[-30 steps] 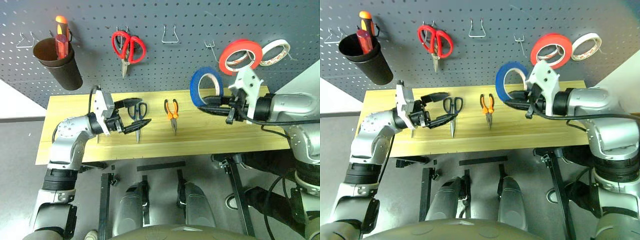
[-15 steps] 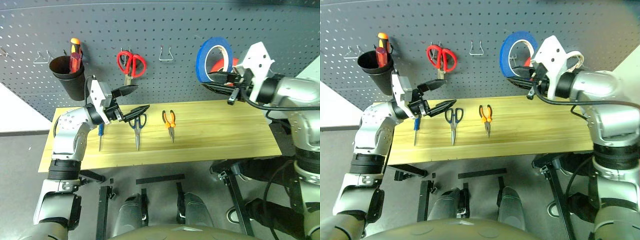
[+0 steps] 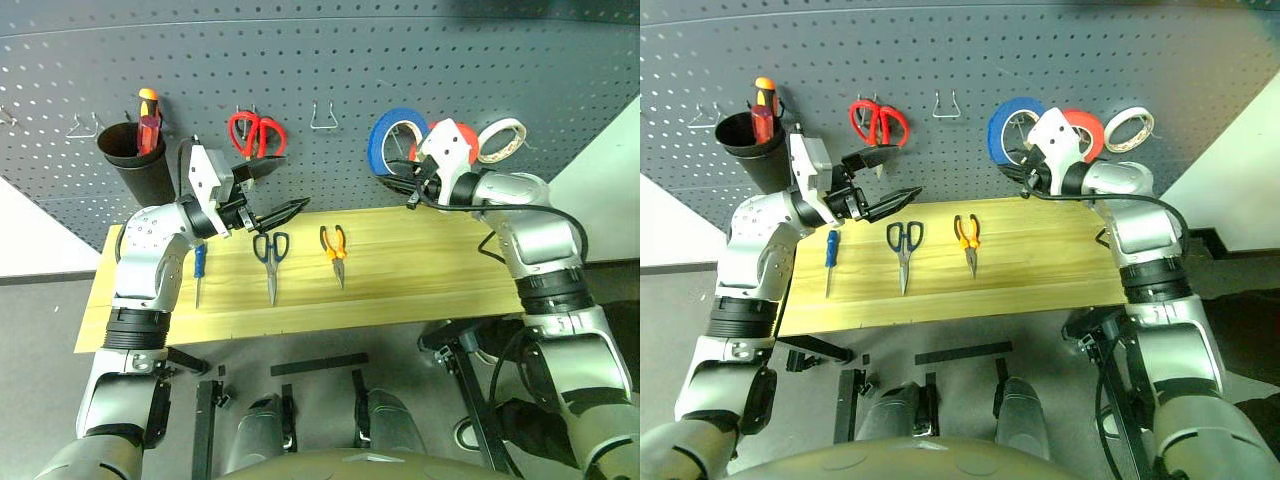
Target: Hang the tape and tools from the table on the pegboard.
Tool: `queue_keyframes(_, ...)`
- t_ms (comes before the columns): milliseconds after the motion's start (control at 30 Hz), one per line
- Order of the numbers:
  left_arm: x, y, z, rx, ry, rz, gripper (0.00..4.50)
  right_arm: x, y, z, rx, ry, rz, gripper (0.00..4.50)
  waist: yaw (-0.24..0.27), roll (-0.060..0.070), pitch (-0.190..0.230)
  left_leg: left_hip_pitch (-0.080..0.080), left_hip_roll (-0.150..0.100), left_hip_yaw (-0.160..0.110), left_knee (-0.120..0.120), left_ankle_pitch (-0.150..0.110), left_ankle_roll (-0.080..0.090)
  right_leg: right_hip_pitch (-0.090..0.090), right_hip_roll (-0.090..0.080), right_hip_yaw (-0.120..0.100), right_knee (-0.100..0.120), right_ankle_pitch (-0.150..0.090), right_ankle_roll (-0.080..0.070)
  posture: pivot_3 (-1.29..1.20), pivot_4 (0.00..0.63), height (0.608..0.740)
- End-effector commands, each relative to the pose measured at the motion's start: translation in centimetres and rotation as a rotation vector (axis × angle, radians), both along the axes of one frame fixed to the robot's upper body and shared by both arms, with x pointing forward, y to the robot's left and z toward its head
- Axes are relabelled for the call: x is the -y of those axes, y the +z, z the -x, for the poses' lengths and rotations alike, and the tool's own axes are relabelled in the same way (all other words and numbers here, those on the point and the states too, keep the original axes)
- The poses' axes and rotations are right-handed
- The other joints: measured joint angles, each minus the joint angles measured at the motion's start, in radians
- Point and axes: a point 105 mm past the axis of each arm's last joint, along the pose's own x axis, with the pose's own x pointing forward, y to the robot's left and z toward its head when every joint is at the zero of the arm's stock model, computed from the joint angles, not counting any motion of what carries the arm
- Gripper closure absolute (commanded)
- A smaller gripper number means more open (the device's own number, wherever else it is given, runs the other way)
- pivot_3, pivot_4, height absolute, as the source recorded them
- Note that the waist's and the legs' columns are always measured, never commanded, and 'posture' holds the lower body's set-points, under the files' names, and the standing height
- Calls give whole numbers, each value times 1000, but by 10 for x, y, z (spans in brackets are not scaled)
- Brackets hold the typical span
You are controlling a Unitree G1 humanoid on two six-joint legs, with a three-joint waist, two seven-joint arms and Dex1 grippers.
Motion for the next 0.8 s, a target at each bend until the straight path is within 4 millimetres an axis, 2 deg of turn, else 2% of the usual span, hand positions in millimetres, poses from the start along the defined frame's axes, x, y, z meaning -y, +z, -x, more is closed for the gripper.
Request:
queue_keyframes(33, 1, 11, 3, 47, -2, -9, 411, -7, 15, -13, 77, -4, -13, 3840, -4, 0, 0, 0, 0, 0, 0, 0, 0, 0, 0, 0, 0, 0, 0, -59, 85, 738)
queue_keyframes(167, 1, 9, 4, 43, 2, -14, 411, -10, 11, -31, 64, -49, -29, 3840, -22, 1, -1, 1, 0, 0, 0, 0, 0, 0, 0, 1, 1, 0, 0, -52, 88, 738)
queue_keyframes(267, 0, 8, 4, 39, 10, -21, 411, -17, 11, -34, 62, -19, -36, 3840, -24, 1, -1, 1, 0, 0, 0, 0, 0, 0, 0, 1, 1, 0, 0, -47, 92, 738)
queue_keyframes(333, -2, 6, 4, 34, 14, -26, 411, -22, 11, -36, 67, -12, -40, 3131, -25, 1, -1, 2, 0, 0, 0, 0, 0, 1, 0, 1, 1, 0, 0, -47, 92, 738)
queue_keyframes(433, -3, 4, 3, 28, 18, -30, 411, -23, 12, -36, 69, -5, -43, 2293, -27, 1, -1, 8, 0, 1, 0, 0, 0, 6, 0, 2, 2, 0, 0, -45, 95, 738)
queue_keyframes(567, -5, 1, 4, 23, 21, -30, 411, -19, 12, -19, 52, 68, -27, 1034, -22, 1, -1, 17, 1, 1, 0, 0, 0, 16, 0, 3, 1, 0, 0, -47, 101, 738)
queue_keyframes(800, -5, -7, 4, 3, 20, -29, 411, -11, 13, 29, -4, 184, 2, 1034, -3, 1, -1, 16, 0, 0, -1, 0, 0, 15, 0, 3, 0, 0, 0, -64, 112, 738)
